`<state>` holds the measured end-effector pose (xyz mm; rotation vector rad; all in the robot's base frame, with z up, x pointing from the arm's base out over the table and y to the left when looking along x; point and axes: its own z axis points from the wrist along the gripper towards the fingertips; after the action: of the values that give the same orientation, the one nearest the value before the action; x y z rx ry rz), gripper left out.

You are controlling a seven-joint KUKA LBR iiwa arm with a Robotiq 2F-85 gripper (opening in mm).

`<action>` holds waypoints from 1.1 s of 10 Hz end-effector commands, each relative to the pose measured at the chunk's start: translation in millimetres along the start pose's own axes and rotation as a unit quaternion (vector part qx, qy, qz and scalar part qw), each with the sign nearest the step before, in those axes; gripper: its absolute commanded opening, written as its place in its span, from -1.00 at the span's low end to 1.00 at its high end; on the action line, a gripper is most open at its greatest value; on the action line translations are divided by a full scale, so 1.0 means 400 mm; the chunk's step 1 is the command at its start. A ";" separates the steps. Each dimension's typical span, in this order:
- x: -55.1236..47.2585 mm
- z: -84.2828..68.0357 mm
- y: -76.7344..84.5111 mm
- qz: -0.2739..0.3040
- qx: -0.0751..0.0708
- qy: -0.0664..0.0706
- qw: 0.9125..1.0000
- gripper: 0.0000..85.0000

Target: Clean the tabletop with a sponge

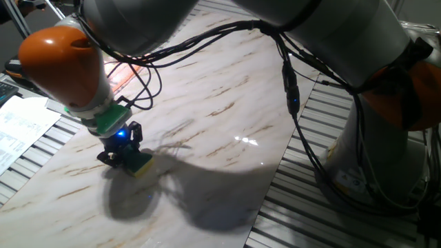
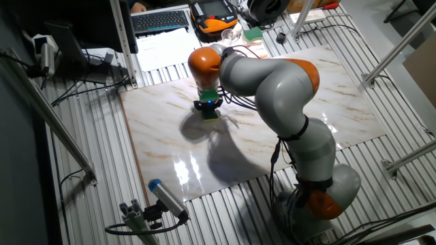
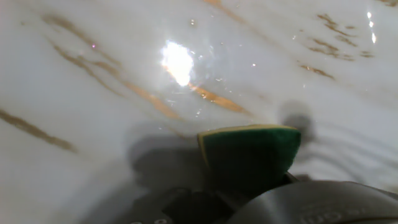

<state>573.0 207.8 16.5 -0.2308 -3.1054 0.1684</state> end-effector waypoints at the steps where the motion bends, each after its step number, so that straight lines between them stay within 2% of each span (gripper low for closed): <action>1: 0.003 0.011 -0.014 -0.003 0.001 0.000 1.000 -1.00; 3: 0.000 0.020 -0.051 -0.014 -0.001 -0.005 1.000 -1.00; 4: -0.002 0.012 -0.071 -0.019 -0.004 -0.005 1.000 -1.00; 7: -0.023 -0.017 -0.119 -0.032 -0.017 0.006 0.999 -1.00; 8: -0.025 -0.017 -0.113 -0.030 -0.005 0.001 1.000 -1.00; 9: -0.021 -0.021 -0.097 -0.021 -0.005 0.000 1.000 -1.00; 11: -0.006 -0.053 -0.072 -0.010 -0.009 0.008 1.000 -1.00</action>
<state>571.6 181.2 40.8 -0.2014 -3.0917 0.1383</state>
